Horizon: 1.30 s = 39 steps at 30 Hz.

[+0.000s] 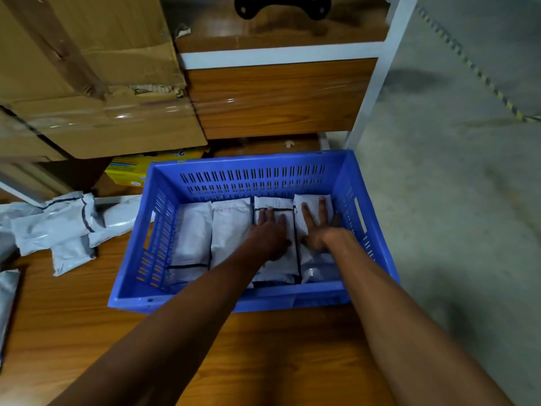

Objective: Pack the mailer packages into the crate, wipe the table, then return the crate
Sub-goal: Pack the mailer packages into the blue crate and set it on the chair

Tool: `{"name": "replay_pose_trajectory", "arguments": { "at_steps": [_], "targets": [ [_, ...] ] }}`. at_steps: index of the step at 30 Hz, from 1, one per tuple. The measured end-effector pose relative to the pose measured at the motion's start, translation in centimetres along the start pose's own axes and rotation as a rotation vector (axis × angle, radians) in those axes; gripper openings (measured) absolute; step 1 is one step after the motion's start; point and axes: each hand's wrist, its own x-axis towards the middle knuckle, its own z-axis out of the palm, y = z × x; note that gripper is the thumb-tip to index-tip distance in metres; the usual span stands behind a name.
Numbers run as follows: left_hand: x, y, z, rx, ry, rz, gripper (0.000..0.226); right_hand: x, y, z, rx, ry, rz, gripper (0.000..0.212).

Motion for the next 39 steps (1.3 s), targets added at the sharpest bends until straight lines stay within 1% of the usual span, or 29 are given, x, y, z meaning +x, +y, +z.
{"name": "replay_pose_trajectory", "arguments": {
  "at_steps": [4, 6, 8, 11, 14, 16, 17, 19, 23, 26, 28, 31, 33, 36, 39],
  "targets": [
    [-0.4, -0.4, -0.1, 0.002, 0.005, 0.013, 0.084, -0.2, 0.2, 0.3, 0.008, 0.028, 0.002, 0.089],
    [-1.5, -0.9, -1.1, -0.037, 0.069, 0.033, 0.08, -0.6, -0.3, -0.1, 0.025, 0.08, -0.007, 0.085],
    [-3.1, -1.6, -2.4, -0.154, 0.183, 0.059, 0.07, -1.6, -0.9, -0.5, 0.063, 0.179, -0.039, 0.079],
    [-6.9, -3.6, -4.4, -0.278, 0.364, 0.06, 0.057, -4.2, -3.3, -0.6, 0.15, 0.436, -0.151, 0.067],
    [-12.3, -6.5, -5.5, -0.352, 0.506, 0.065, 0.046, -7.9, -7.7, 0.5, 0.218, 0.665, -0.281, 0.044],
    [-16.5, -8.8, -5.7, -0.392, 0.573, 0.039, 0.044, -10.6, -11.6, 1.6, 0.27, 0.752, -0.363, 0.029],
    [-18.7, -10.2, -5.6, -0.416, 0.625, 0.026, 0.044, -12.0, -13.7, 2.3, 0.288, 0.785, -0.397, 0.026],
    [-22.9, -13.5, -4.6, -0.45, 0.722, 0.0, 0.042, -14.2, -18.2, 4.0, 0.305, 0.837, -0.447, 0.026],
    [-30.1, -21.8, -0.2, -0.466, 0.775, -0.064, 0.039, -17.4, -27.1, 8.7, 0.336, 0.926, -0.585, 0.026],
    [-34.3, -27.6, 3.8, -0.474, 0.77, -0.151, 0.039, -18.4, -33.0, 12.9, 0.374, 0.929, -0.659, 0.024],
    [-36.4, -31.2, 6.6, -0.49, 0.735, -0.214, 0.039, -18.4, -36.4, 15.5, 0.315, 0.902, -0.663, 0.025],
    [-38.5, -35.8, 10.2, -0.539, 0.674, -0.297, 0.045, -18.2, -40.7, 17.8, 0.169, 0.88, -0.623, 0.027],
    [-39.2, -38.4, 12.0, -0.561, 0.628, -0.357, 0.044, -18.2, -43.1, 18.3, 0.115, 0.834, -0.613, 0.03],
    [-39.5, -41.5, 13.4, -0.581, 0.569, -0.421, 0.044, -17.4, -45.9, 18.3, 0.17, 0.724, -0.641, 0.032],
    [-38.9, -44.4, 13.9, -0.572, 0.539, -0.499, 0.046, -15.7, -48.7, 17.8, 0.13, 0.656, -0.662, 0.034]
  ]
}}
